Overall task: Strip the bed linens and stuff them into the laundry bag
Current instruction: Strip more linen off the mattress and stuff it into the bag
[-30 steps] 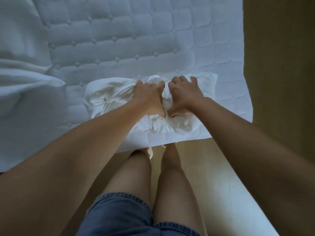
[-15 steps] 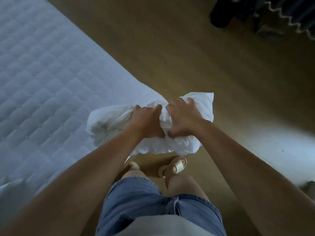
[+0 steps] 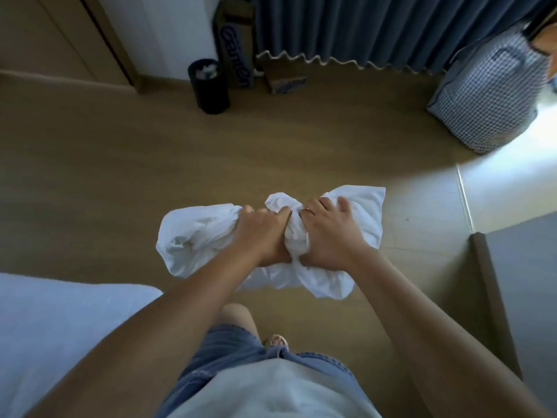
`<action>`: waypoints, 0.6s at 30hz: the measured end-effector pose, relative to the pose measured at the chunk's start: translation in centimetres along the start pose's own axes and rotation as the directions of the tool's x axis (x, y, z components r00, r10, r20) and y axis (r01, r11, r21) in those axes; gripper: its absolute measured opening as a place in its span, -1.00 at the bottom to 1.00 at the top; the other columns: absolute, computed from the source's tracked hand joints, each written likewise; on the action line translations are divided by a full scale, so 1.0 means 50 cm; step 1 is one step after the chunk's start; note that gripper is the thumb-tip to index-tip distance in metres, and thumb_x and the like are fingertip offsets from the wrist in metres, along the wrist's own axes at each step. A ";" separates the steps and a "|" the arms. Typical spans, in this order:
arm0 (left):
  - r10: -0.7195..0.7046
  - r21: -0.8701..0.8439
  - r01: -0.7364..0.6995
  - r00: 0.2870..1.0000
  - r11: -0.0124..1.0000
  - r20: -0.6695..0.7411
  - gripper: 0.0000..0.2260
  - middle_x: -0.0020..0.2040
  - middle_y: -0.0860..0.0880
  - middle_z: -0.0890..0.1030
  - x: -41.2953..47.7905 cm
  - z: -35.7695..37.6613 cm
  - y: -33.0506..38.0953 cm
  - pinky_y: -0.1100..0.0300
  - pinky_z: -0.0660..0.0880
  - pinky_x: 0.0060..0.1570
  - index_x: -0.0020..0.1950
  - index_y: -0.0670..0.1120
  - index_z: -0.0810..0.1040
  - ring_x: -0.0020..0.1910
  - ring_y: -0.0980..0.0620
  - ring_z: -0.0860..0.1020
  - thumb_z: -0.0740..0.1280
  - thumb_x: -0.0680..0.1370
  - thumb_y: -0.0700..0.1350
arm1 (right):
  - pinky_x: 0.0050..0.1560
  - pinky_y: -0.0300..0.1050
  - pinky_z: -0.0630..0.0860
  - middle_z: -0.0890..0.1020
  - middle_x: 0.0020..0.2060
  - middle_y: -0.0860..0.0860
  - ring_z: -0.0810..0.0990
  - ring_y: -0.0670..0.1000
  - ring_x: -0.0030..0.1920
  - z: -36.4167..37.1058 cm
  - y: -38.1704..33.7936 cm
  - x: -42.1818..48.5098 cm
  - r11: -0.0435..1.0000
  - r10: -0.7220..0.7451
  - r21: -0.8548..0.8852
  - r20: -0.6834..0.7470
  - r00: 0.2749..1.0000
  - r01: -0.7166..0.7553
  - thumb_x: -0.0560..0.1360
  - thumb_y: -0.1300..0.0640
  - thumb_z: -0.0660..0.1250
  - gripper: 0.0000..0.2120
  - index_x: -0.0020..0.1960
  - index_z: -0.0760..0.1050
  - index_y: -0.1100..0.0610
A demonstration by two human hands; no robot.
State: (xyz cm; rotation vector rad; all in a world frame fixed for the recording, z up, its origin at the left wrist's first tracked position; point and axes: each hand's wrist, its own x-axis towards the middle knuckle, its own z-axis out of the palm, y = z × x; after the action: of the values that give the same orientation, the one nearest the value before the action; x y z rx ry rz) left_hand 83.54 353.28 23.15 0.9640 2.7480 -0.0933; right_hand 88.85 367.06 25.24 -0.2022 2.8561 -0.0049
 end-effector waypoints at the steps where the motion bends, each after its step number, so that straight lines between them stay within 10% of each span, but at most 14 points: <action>1: 0.027 0.013 -0.027 1.000 1.000 -0.003 -0.47 0.03 -0.01 0.61 0.037 -0.013 0.015 0.06 0.32 -0.01 0.22 -0.04 0.34 0.07 -0.06 0.56 0.32 0.39 0.24 | 0.33 0.11 0.12 0.38 0.23 0.00 0.31 0.08 0.29 -0.004 0.034 0.006 0.999 0.031 0.015 -0.013 0.999 -0.030 0.31 -0.18 0.37 -0.36 0.29 0.35 0.08; 18: 0.483 0.108 -0.475 0.872 0.873 -0.072 -0.56 0.06 0.04 0.60 0.815 -0.196 0.315 0.09 0.21 -0.10 0.19 0.00 0.35 0.04 -0.05 0.55 0.31 0.41 0.17 | 0.39 0.16 0.03 0.40 0.23 -0.01 0.30 0.08 0.32 -0.094 0.714 0.219 0.840 0.533 0.157 -0.063 0.844 -0.519 0.28 -0.10 0.40 -0.43 0.22 0.39 0.10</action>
State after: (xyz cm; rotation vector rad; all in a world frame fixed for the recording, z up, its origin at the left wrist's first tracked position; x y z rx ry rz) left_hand 60.57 391.74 23.36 1.6863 2.5105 -0.0831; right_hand 72.25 400.80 25.96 0.6373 2.8979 -0.0998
